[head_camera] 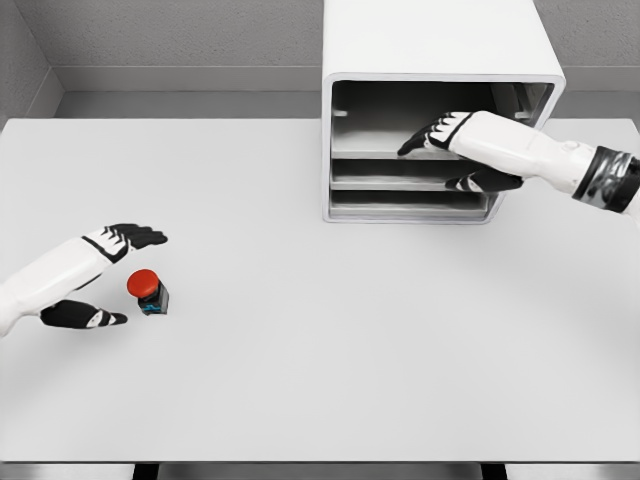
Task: Slide open multi-storey tabletop storage cabinets and put open load switch and slide close multi-storey tabletop storage cabinets
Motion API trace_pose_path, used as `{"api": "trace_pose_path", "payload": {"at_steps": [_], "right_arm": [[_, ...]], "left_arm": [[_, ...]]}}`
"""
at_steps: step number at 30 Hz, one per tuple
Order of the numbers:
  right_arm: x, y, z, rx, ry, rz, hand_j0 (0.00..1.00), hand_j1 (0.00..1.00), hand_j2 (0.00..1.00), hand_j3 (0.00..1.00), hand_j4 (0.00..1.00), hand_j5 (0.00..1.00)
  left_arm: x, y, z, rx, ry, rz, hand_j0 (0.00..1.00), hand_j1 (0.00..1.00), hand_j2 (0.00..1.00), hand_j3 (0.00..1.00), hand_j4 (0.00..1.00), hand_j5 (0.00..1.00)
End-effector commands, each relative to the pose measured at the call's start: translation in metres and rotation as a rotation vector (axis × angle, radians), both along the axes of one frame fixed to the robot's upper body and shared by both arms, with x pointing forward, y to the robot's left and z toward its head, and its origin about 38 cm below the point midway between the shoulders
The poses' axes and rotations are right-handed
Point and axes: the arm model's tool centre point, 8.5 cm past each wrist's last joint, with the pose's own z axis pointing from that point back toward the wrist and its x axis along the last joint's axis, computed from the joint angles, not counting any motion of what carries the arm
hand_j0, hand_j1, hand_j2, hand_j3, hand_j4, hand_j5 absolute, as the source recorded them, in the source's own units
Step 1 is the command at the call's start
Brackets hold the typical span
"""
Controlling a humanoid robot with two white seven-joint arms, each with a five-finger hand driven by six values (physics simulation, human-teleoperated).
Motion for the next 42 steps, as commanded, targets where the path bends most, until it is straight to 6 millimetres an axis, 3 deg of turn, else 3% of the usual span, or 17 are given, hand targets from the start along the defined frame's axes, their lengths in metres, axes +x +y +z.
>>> {"api": "trace_pose_path", "payload": {"at_steps": [1, 14, 22, 28, 42], "right_arm": [[0.003, 0.001, -0.004, 0.016, 0.012, -0.009, 0.8, 0.8, 0.8, 0.8, 0.8, 0.8], [0.008, 0.018, -0.013, 0.046, 0.03, 0.006, 0.8, 0.8, 0.8, 0.8, 0.8, 0.8], [0.017, 0.01, -0.011, 0.044, 0.029, -0.024, 0.81, 0.81, 0.81, 0.81, 0.81, 0.81], [0.022, 0.011, -0.02, 0.048, 0.047, -0.041, 0.81, 0.81, 0.81, 0.81, 0.81, 0.81], [0.017, 0.011, -0.03, -0.003, 0.06, -0.027, 0.81, 0.81, 0.81, 0.81, 0.81, 0.81]], "left_arm": [[0.0, -0.005, -0.004, -0.004, 0.013, -0.014, 1.0, 1.0, 1.0, 1.0, 1.0, 1.0], [0.005, -0.009, -0.018, -0.008, 0.056, -0.023, 1.0, 1.0, 1.0, 1.0, 1.0, 1.0], [0.007, -0.007, -0.015, 0.036, 0.066, -0.047, 1.0, 1.0, 1.0, 1.0, 1.0, 1.0], [0.01, -0.002, -0.01, 0.071, 0.064, -0.057, 1.0, 1.0, 1.0, 1.0, 1.0, 1.0], [0.017, 0.008, 0.007, 0.164, 0.058, -0.085, 1.0, 1.0, 1.0, 1.0, 1.0, 1.0]]}}
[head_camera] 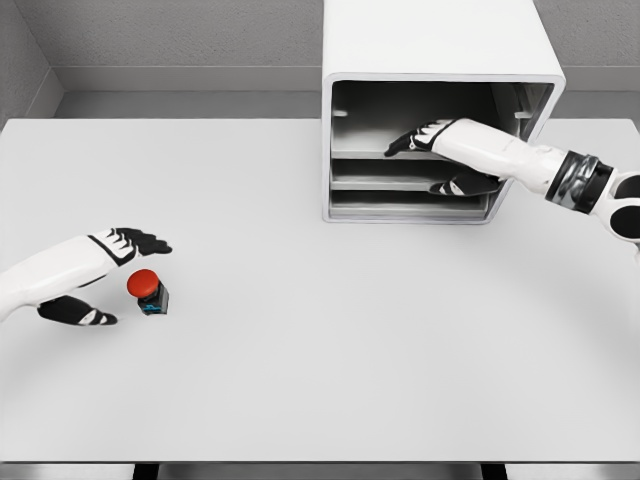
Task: Slide open multi-storey tabletop storage cabinets and put open load switch and slide close multi-storey tabletop storage cabinets
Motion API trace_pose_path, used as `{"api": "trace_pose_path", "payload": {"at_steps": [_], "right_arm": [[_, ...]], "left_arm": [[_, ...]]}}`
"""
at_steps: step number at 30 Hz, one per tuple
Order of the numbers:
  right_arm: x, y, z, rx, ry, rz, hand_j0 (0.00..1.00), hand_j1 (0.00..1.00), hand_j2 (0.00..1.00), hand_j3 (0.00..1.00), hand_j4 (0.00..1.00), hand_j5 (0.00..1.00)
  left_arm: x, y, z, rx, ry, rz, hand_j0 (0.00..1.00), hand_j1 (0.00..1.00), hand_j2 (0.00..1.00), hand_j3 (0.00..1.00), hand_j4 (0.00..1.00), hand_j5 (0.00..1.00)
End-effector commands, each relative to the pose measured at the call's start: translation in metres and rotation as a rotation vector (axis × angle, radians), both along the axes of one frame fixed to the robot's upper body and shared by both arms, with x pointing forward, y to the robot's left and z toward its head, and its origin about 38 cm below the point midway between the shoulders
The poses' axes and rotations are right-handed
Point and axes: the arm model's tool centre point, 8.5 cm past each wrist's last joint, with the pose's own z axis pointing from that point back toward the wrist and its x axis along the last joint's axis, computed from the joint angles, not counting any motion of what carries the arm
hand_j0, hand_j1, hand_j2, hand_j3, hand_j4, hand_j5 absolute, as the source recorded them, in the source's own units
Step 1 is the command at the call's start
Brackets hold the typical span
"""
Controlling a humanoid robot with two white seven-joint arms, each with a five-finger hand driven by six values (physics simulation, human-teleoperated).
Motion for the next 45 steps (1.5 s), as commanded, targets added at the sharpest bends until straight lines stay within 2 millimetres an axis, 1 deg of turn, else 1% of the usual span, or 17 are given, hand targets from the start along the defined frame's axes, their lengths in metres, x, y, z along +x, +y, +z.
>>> {"api": "trace_pose_path", "payload": {"at_steps": [1, 3, 8, 11, 12, 14, 15, 18, 20, 21, 25, 27, 30, 32, 37, 42, 45], "right_arm": [[-0.002, 0.0, -0.002, -0.028, -0.003, 0.011, 0.82, 0.82, 0.82, 0.82, 0.82, 0.82], [-0.002, -0.002, -0.002, -0.03, -0.002, 0.007, 0.82, 0.82, 0.82, 0.82, 0.82, 0.82], [-0.01, -0.006, 0.006, -0.042, -0.02, 0.021, 0.82, 0.82, 0.82, 0.82, 0.82, 0.82], [-0.017, -0.002, 0.016, -0.043, -0.044, 0.049, 0.82, 0.82, 0.82, 0.82, 0.82, 0.82], [-0.017, -0.003, 0.016, -0.044, -0.043, 0.049, 0.82, 0.82, 0.82, 0.82, 0.82, 0.82], [-0.02, -0.005, 0.012, -0.043, -0.034, 0.047, 0.82, 0.82, 0.82, 0.82, 0.82, 0.82], [-0.023, 0.0, 0.014, -0.042, -0.042, 0.066, 0.83, 0.83, 0.83, 0.83, 0.83, 0.83], [-0.026, -0.004, 0.012, -0.05, -0.036, 0.061, 0.83, 0.83, 0.83, 0.83, 0.83, 0.83], [-0.032, -0.005, 0.019, -0.061, -0.052, 0.077, 0.83, 0.83, 0.83, 0.83, 0.83, 0.83], [-0.034, -0.004, 0.018, -0.062, -0.049, 0.081, 0.83, 0.83, 0.83, 0.83, 0.83, 0.83], [-0.035, -0.008, 0.018, -0.067, -0.046, 0.077, 0.83, 0.83, 0.83, 0.83, 0.83, 0.83], [-0.042, -0.008, 0.019, -0.075, -0.048, 0.089, 0.83, 0.83, 0.83, 0.83, 0.83, 0.83], [-0.043, -0.007, 0.018, -0.075, -0.046, 0.094, 0.8, 0.8, 0.8, 0.8, 0.8, 0.8], [-0.044, -0.007, 0.018, -0.075, -0.046, 0.094, 0.79, 0.79, 0.79, 0.79, 0.79, 0.79], [-0.051, -0.011, 0.021, -0.078, -0.053, 0.098, 0.79, 0.79, 0.79, 0.79, 0.79, 0.79], [-0.062, -0.019, 0.026, -0.084, -0.066, 0.096, 0.79, 0.79, 0.79, 0.79, 0.79, 0.79], [-0.065, -0.023, 0.023, -0.081, -0.059, 0.088, 0.79, 0.79, 0.79, 0.79, 0.79, 0.79]], "left_arm": [[0.0, 0.001, -0.003, 0.008, 0.018, -0.005, 1.0, 1.0, 1.0, 1.0, 1.0, 1.0], [0.008, -0.005, -0.005, 0.006, 0.026, -0.02, 1.0, 1.0, 1.0, 1.0, 1.0, 1.0], [0.007, -0.011, -0.012, 0.003, 0.043, -0.037, 0.97, 0.97, 0.97, 0.97, 0.97, 0.97], [0.007, -0.011, -0.012, 0.003, 0.044, -0.036, 0.97, 0.97, 0.97, 0.97, 0.97, 0.97], [0.007, -0.011, -0.013, 0.003, 0.046, -0.036, 0.92, 0.92, 0.92, 0.92, 0.92, 0.92], [0.007, -0.012, -0.013, 0.002, 0.046, -0.038, 0.87, 0.87, 0.87, 0.87, 0.87, 0.87], [0.007, -0.013, -0.013, 0.002, 0.048, -0.04, 0.86, 0.86, 0.86, 0.86, 0.86, 0.86], [0.008, -0.011, -0.015, 0.001, 0.051, -0.034, 0.85, 0.85, 0.85, 0.85, 0.85, 0.85], [0.008, -0.011, -0.015, 0.001, 0.052, -0.033, 0.78, 0.78, 0.78, 0.78, 0.78, 0.78], [0.008, -0.011, -0.015, 0.001, 0.051, -0.033, 0.76, 0.76, 0.76, 0.76, 0.76, 0.76], [0.008, -0.011, -0.015, -0.001, 0.051, -0.033, 0.76, 0.76, 0.76, 0.76, 0.76, 0.76], [0.008, -0.011, -0.015, -0.001, 0.051, -0.033, 0.76, 0.76, 0.76, 0.76, 0.76, 0.76], [0.008, -0.01, -0.014, 0.002, 0.051, -0.031, 0.76, 0.76, 0.76, 0.76, 0.76, 0.76], [0.009, -0.008, -0.016, 0.004, 0.056, -0.028, 0.73, 0.73, 0.73, 0.73, 0.73, 0.73], [0.009, -0.006, -0.017, 0.004, 0.058, -0.02, 0.71, 0.71, 0.71, 0.71, 0.71, 0.71], [0.01, -0.005, -0.018, 0.003, 0.061, -0.015, 0.7, 0.7, 0.7, 0.7, 0.7, 0.7], [0.01, -0.005, -0.017, 0.004, 0.061, -0.015, 0.7, 0.7, 0.7, 0.7, 0.7, 0.7]]}}
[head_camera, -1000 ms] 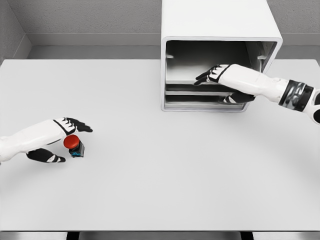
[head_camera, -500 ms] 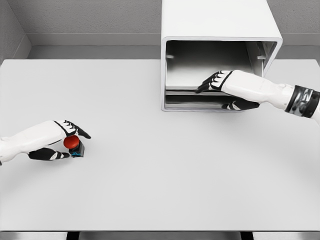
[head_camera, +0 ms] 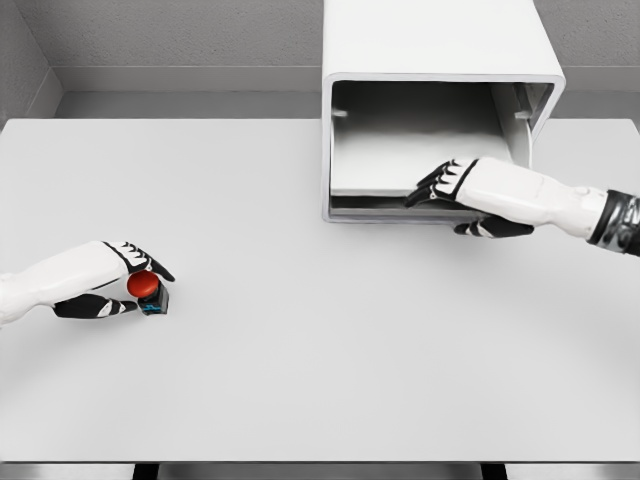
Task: Slide open multi-storey tabletop storage cabinets and put open load switch and slide close multi-storey tabletop storage cabinets
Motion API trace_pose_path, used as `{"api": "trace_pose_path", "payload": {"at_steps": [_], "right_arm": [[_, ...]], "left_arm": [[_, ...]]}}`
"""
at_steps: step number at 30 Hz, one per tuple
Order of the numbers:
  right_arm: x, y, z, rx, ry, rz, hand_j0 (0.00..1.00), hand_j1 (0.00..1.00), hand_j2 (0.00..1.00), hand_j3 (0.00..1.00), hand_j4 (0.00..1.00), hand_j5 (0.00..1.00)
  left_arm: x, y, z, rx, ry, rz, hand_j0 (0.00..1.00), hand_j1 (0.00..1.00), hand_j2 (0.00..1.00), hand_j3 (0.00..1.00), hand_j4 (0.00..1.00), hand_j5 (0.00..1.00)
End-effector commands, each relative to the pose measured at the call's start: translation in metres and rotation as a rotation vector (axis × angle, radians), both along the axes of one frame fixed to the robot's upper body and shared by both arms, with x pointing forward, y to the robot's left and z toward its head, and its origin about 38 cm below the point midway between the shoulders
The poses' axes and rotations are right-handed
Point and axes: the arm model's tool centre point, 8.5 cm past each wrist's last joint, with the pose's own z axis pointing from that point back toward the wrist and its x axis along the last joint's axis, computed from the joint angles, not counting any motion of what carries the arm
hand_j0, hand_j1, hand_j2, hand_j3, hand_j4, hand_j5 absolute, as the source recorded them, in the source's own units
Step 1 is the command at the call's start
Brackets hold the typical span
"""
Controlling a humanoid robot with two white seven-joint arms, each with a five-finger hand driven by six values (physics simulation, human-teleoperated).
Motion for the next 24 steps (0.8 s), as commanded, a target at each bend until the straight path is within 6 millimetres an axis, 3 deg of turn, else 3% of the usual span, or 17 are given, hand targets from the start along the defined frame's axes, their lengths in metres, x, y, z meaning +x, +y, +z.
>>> {"api": "trace_pose_path", "payload": {"at_steps": [1, 17, 24], "right_arm": [[0.0, -0.003, 0.009, 0.007, -0.018, -0.006, 0.79, 0.79, 0.79, 0.79, 0.79, 0.79], [-0.018, -0.005, 0.003, -0.021, -0.002, 0.017, 0.8, 0.8, 0.8, 0.8, 0.8, 0.8], [-0.02, -0.007, 0.007, -0.021, -0.01, 0.017, 0.8, 0.8, 0.8, 0.8, 0.8, 0.8]], "left_arm": [[0.0, 0.001, 0.0, -0.006, 0.002, 0.003, 0.7, 0.7, 0.7, 0.7, 0.7, 0.7], [0.001, -0.002, 0.001, -0.011, -0.003, 0.0, 0.69, 0.69, 0.69, 0.69, 0.69, 0.69], [0.001, -0.002, 0.0, -0.006, -0.003, 0.0, 0.75, 0.75, 0.75, 0.75, 0.75, 0.75]]}}
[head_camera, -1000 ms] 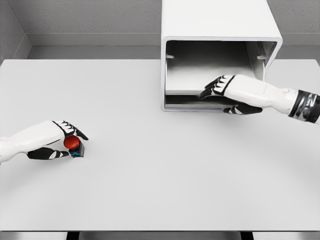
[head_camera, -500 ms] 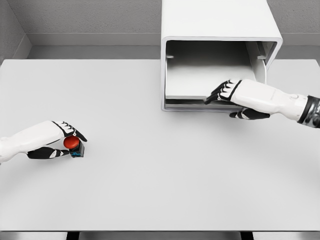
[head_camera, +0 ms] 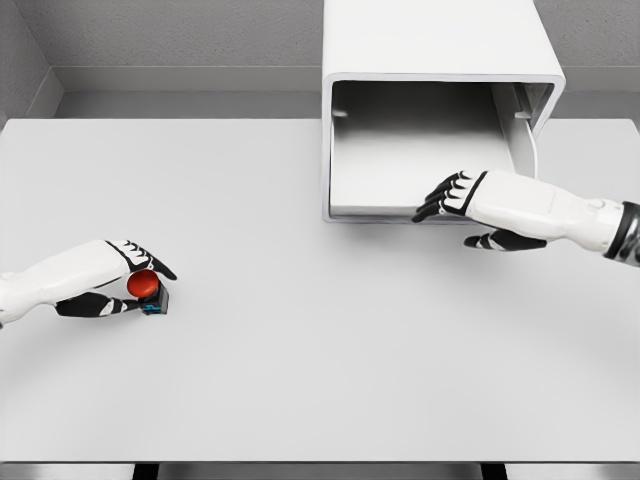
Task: Slide open multi-storey tabletop storage cabinets and put open load switch and slide close multi-storey tabletop storage cabinets
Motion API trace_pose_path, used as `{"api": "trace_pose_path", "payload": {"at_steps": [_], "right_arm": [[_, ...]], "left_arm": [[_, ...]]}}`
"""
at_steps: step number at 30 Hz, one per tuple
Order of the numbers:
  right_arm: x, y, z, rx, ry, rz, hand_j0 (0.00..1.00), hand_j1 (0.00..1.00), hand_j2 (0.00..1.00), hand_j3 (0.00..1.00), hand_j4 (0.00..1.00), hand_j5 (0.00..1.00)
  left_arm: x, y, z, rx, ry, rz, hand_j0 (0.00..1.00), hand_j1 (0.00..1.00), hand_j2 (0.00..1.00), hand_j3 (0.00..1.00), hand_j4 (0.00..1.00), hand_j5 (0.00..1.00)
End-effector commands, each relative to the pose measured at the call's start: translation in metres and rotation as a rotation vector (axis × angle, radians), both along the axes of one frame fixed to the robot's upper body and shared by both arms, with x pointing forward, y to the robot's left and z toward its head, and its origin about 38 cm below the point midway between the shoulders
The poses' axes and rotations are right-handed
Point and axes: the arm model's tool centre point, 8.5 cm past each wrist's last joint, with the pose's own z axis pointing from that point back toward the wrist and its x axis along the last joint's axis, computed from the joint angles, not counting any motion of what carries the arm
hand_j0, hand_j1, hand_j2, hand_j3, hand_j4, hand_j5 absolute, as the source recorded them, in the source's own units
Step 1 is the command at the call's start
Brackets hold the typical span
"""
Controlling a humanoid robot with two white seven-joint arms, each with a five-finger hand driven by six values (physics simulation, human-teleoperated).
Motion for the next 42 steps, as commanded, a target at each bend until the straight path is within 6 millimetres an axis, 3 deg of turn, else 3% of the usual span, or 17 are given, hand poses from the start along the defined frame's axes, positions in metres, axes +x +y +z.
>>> {"api": "trace_pose_path", "payload": {"at_steps": [1, 4, 16, 17, 26, 32, 42], "right_arm": [[0.001, -0.004, 0.008, 0.006, -0.019, -0.012, 0.8, 0.8, 0.8, 0.8, 0.8, 0.8], [-0.006, -0.008, 0.013, 0.029, -0.038, -0.021, 0.8, 0.8, 0.8, 0.8, 0.8, 0.8], [-0.005, -0.017, 0.032, 0.048, -0.089, -0.045, 0.78, 0.78, 0.78, 0.78, 0.78, 0.78], [-0.006, -0.021, 0.032, 0.051, -0.09, -0.058, 0.72, 0.72, 0.72, 0.72, 0.72, 0.72], [-0.014, -0.049, 0.037, 0.061, -0.11, -0.139, 0.75, 0.75, 0.75, 0.75, 0.75, 0.75], [-0.019, -0.061, 0.033, 0.066, -0.101, -0.176, 0.75, 0.75, 0.75, 0.75, 0.75, 0.75], [-0.02, -0.105, 0.03, 0.071, -0.097, -0.311, 0.75, 0.75, 0.75, 0.75, 0.75, 0.75]], "left_arm": [[0.0, 0.0, 0.0, -0.004, 0.001, 0.002, 0.75, 0.75, 0.75, 0.75, 0.75, 0.75], [0.0, -0.001, -0.001, -0.005, 0.005, -0.001, 0.74, 0.74, 0.74, 0.74, 0.74, 0.74], [0.0, -0.004, -0.005, -0.011, 0.013, -0.004, 0.71, 0.71, 0.71, 0.71, 0.71, 0.71], [0.0, -0.004, -0.005, -0.011, 0.013, -0.004, 0.7, 0.7, 0.7, 0.7, 0.7, 0.7], [0.0, -0.003, -0.005, -0.011, 0.014, -0.001, 0.52, 0.52, 0.52, 0.52, 0.52, 0.52], [0.002, -0.003, -0.002, -0.012, 0.005, 0.0, 0.51, 0.51, 0.51, 0.51, 0.51, 0.51], [0.002, -0.004, 0.002, -0.014, -0.008, -0.004, 0.49, 0.49, 0.49, 0.49, 0.49, 0.49]]}}
